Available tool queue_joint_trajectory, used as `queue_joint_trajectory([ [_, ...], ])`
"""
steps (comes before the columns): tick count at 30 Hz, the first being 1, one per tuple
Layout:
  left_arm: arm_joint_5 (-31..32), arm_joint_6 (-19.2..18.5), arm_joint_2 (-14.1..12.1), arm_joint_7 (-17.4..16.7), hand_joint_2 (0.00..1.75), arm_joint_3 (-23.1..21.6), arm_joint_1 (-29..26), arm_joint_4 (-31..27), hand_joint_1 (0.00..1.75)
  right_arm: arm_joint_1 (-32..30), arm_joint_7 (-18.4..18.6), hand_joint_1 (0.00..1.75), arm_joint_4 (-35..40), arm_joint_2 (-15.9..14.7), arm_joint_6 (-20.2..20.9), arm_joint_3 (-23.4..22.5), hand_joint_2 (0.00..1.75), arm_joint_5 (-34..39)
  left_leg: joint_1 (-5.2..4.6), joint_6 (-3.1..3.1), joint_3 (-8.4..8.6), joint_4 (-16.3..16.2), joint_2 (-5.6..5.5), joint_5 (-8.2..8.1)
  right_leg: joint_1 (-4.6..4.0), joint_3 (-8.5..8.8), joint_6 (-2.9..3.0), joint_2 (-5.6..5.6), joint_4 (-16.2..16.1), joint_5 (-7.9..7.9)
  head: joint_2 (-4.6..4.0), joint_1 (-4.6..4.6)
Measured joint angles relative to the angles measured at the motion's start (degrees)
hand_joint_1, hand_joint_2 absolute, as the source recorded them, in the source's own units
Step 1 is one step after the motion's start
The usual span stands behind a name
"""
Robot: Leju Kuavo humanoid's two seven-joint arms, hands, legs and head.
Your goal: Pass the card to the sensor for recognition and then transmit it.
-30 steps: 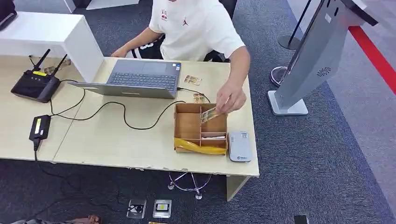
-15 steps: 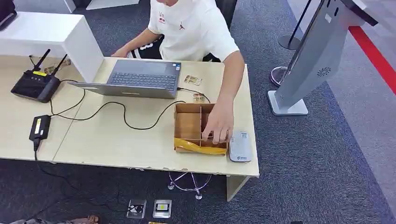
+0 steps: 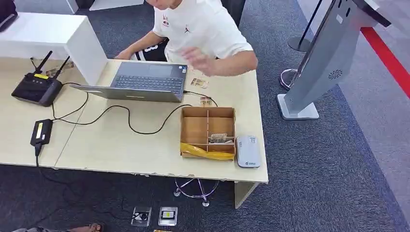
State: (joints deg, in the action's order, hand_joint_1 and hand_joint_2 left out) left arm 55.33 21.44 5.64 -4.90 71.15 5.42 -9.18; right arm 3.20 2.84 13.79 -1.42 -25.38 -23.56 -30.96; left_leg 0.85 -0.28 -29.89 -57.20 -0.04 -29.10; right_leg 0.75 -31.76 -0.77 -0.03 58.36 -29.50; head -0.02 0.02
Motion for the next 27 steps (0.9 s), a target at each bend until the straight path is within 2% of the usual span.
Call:
queue_joint_trajectory([
  [9, -11.1, -4.2, -1.0, 0.9, 0.00, -10.2, -2.4, -2.0, 0.00, -1.9, -0.6, 0.00, 0.1, 0.1, 5.1, 2.9, 0.00, 6.2, -0.01, 0.00, 0.01, 0.0, 0.00, 0.00, 0.01, 0.01, 0.00, 0.00, 0.0, 0.00, 0.00, -0.02],
  [10, -12.3, -4.7, -1.1, 1.1, 0.00, -11.4, -2.6, -2.2, 0.00, -2.1, -0.6, 0.00, 0.2, 0.2, 5.6, 3.2, 1.75, 6.8, 0.00, 0.00, 0.01, 0.0, 0.00, 0.00, 0.00, 0.01, 0.00, 0.00, 0.0, 0.00, 0.00, 0.00],
  [14, -17.9, -6.8, -1.6, 1.5, 0.00, -17.3, -3.9, -3.3, 0.00, -3.1, -0.9, 0.00, 0.4, 0.2, 8.1, 5.1, 1.75, 9.9, 0.00, 0.00, 0.02, 0.0, 0.00, 0.00, 0.00, 0.01, 0.00, 0.00, 0.0, 0.00, 0.02, -0.02],
  [15, -19.4, -7.3, -1.6, 1.7, 0.00, -18.8, -4.2, -3.6, 0.00, -3.4, -0.9, 0.00, 0.4, 0.2, 8.8, 5.5, 0.00, 10.8, 0.00, 0.00, 0.01, 0.0, 0.00, 0.00, 0.00, 0.01, 0.00, 0.00, 0.0, 0.00, 0.02, 0.00],
  [27, -34.4, -13.1, -2.6, 3.0, 0.00, -34.9, -7.7, -6.6, 0.00, -6.4, -1.7, 0.00, 2.3, 0.5, 15.7, 10.6, 0.00, 19.1, 0.00, 0.00, 0.02, 0.0, 0.00, 0.00, 0.00, 0.02, 0.00, 0.00, 0.0, -0.01, 0.00, -0.02],
])
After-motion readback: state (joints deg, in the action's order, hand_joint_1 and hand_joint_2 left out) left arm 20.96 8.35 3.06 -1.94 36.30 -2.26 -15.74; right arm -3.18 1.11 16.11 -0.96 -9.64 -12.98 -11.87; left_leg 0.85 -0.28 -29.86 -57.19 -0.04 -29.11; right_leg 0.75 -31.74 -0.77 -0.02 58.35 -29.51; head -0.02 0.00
